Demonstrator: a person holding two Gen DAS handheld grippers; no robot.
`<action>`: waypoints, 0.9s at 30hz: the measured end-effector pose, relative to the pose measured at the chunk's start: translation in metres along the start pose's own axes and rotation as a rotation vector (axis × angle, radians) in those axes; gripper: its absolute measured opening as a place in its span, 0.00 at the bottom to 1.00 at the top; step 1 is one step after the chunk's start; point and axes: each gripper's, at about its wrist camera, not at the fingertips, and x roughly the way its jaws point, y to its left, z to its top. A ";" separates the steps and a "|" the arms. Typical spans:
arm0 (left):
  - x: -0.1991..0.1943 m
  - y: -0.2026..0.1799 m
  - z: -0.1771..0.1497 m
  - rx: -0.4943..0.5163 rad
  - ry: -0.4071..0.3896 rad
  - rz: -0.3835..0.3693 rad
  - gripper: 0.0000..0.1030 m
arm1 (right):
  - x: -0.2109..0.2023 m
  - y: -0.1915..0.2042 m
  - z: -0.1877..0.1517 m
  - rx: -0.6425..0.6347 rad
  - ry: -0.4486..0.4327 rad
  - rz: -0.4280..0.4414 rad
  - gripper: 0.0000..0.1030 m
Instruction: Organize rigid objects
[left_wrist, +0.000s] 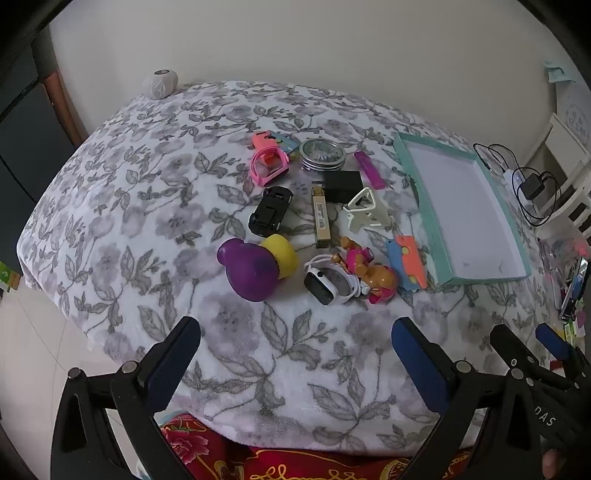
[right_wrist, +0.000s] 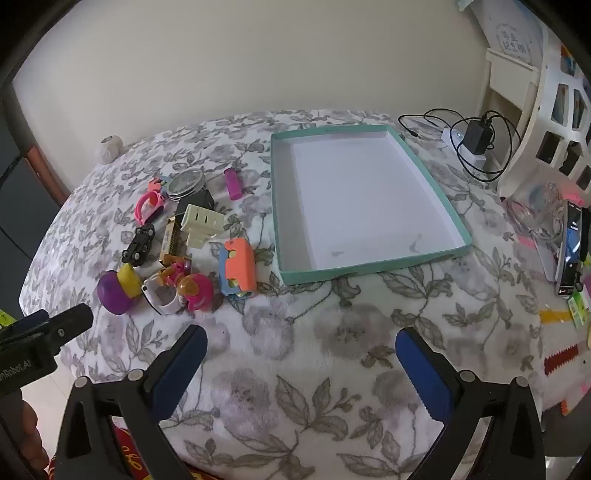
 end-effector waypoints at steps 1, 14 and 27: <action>0.000 0.000 0.000 0.001 0.001 -0.002 1.00 | 0.000 0.000 0.000 -0.001 0.001 -0.002 1.00; 0.001 0.002 0.001 -0.010 0.004 0.002 1.00 | -0.002 0.002 0.001 -0.006 -0.011 -0.005 1.00; 0.000 0.002 0.000 -0.011 0.002 0.002 1.00 | -0.002 0.002 0.000 -0.008 -0.012 -0.008 1.00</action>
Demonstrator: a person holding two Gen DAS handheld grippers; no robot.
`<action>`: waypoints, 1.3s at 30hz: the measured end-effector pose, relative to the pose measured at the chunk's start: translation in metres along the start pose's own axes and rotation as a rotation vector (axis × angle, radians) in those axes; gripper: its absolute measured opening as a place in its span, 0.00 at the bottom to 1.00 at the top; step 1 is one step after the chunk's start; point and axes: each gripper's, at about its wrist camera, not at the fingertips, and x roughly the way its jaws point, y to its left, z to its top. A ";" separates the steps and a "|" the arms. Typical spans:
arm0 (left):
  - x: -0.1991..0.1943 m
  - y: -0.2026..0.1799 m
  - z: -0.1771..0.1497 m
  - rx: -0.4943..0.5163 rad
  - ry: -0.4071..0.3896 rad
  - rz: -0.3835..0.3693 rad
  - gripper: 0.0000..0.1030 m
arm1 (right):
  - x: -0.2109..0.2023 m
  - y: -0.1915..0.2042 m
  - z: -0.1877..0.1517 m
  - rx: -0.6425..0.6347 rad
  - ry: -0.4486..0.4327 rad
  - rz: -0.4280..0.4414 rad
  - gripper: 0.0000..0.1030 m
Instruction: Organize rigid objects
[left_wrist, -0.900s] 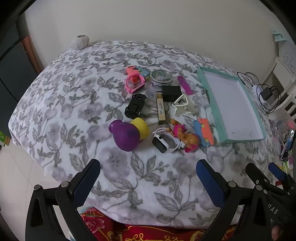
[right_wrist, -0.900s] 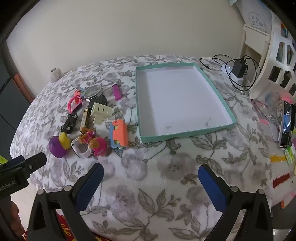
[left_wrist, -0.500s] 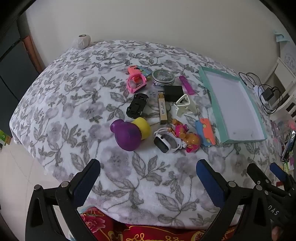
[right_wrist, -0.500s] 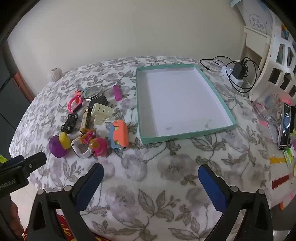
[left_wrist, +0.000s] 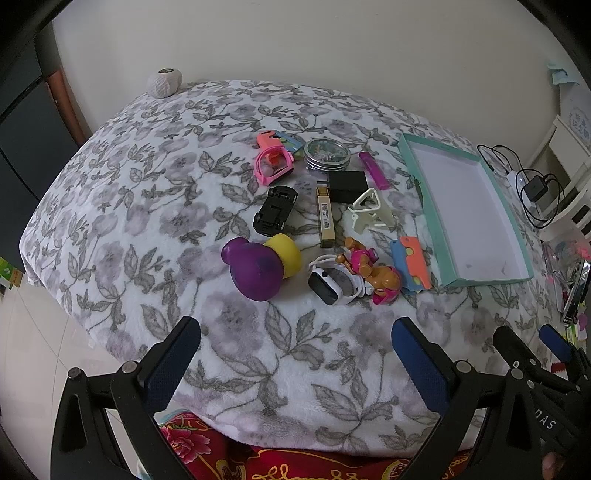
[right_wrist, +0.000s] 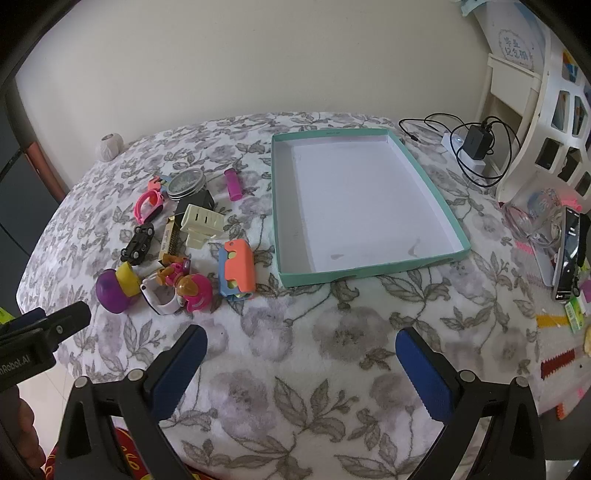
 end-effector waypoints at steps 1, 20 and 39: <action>0.000 0.000 0.000 0.000 0.000 -0.001 1.00 | 0.000 0.000 0.000 0.000 0.000 0.000 1.00; 0.000 0.000 0.000 0.000 0.001 0.001 1.00 | 0.000 0.000 0.000 -0.002 -0.001 -0.004 1.00; 0.001 0.008 0.000 -0.024 0.003 -0.008 1.00 | -0.001 -0.003 0.000 0.005 -0.008 0.008 1.00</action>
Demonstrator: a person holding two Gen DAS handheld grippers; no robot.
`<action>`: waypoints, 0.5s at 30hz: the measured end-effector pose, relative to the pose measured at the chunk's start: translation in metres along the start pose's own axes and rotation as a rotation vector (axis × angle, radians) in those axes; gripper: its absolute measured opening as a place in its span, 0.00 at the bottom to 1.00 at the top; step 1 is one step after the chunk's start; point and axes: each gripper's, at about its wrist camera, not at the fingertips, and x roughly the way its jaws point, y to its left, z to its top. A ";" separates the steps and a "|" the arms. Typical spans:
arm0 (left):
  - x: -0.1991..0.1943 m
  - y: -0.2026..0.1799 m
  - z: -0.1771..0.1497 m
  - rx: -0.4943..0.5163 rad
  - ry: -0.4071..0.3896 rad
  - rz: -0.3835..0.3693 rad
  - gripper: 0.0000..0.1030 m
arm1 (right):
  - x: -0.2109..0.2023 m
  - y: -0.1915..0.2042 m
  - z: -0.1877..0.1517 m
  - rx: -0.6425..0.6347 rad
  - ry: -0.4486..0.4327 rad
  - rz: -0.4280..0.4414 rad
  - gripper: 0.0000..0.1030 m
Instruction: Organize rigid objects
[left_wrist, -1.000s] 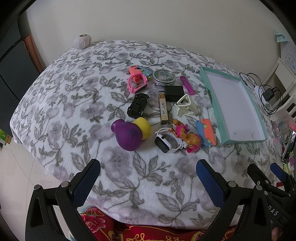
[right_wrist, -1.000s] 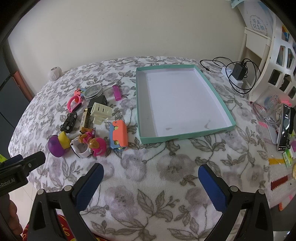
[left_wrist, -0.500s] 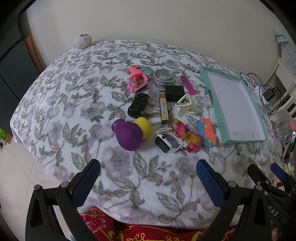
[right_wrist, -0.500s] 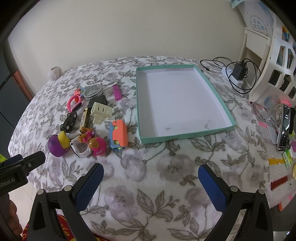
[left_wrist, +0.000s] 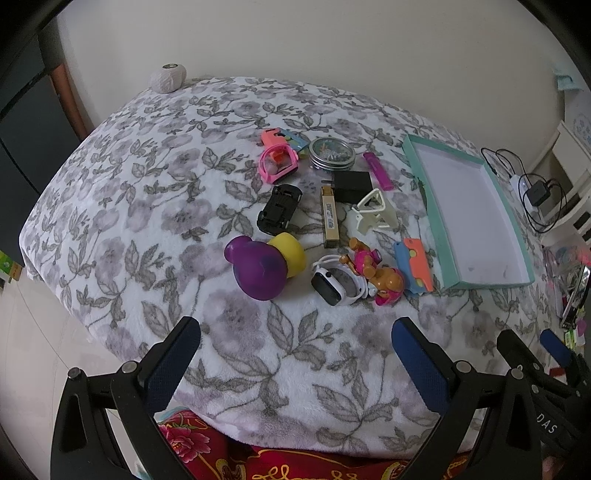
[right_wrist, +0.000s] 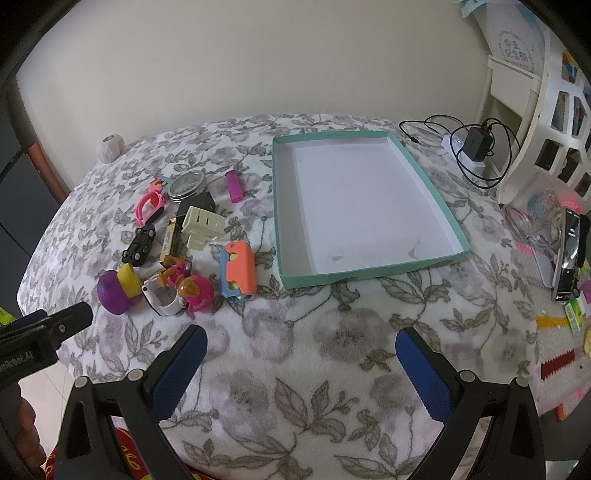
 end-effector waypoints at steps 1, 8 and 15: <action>0.000 0.002 0.003 -0.010 -0.002 -0.002 1.00 | -0.001 -0.001 0.001 0.002 -0.003 0.003 1.00; -0.016 0.013 0.041 -0.116 -0.032 -0.055 1.00 | -0.026 0.003 0.038 -0.027 -0.070 -0.015 1.00; -0.026 0.012 0.077 -0.165 -0.127 -0.076 1.00 | -0.023 0.018 0.082 -0.020 -0.088 -0.002 1.00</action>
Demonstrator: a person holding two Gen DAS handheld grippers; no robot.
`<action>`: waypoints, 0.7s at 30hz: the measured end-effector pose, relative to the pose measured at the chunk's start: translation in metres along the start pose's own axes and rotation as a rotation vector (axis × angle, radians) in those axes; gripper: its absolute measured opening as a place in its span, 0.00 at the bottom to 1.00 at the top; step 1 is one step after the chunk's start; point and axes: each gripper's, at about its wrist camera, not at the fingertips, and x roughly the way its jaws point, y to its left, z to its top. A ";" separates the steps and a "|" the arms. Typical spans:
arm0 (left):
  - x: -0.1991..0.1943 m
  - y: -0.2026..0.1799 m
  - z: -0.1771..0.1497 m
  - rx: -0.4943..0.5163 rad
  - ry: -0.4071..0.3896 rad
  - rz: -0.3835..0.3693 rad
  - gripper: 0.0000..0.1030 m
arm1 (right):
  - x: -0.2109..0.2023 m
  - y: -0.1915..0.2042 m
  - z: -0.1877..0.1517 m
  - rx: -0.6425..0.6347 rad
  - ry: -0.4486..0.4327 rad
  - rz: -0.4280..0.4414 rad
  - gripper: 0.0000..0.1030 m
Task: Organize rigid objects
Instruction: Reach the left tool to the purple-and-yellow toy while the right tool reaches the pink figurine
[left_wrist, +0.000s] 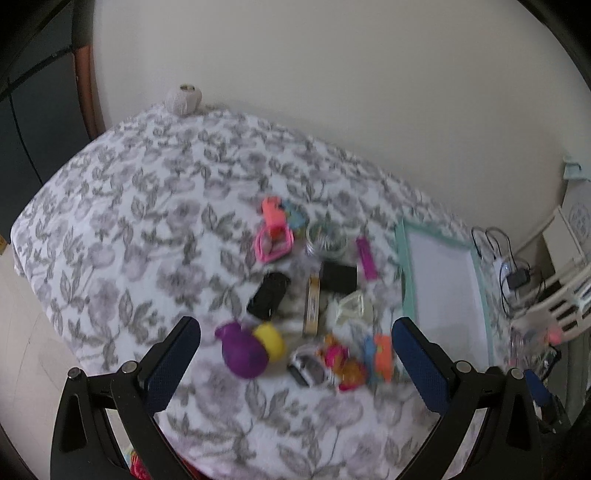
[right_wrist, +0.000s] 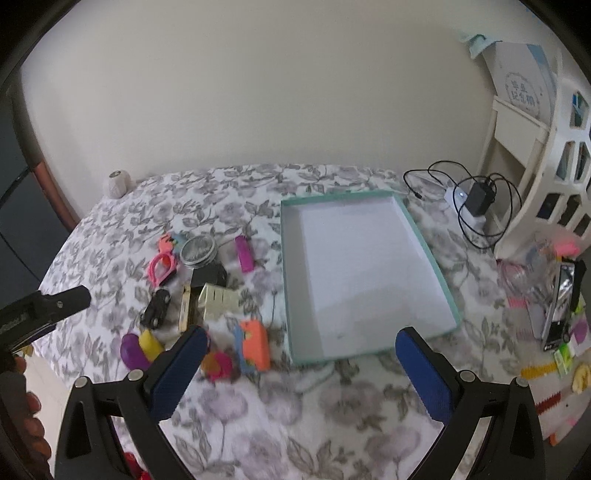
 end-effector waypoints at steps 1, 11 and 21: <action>0.003 -0.001 0.003 -0.002 -0.009 0.011 1.00 | 0.006 0.003 0.003 0.001 0.012 0.001 1.00; 0.060 0.016 0.013 -0.053 0.141 0.145 1.00 | 0.073 0.037 0.008 -0.038 0.144 0.028 1.00; 0.111 0.029 0.000 -0.057 0.267 0.204 1.00 | 0.117 0.065 -0.006 -0.090 0.243 0.068 1.00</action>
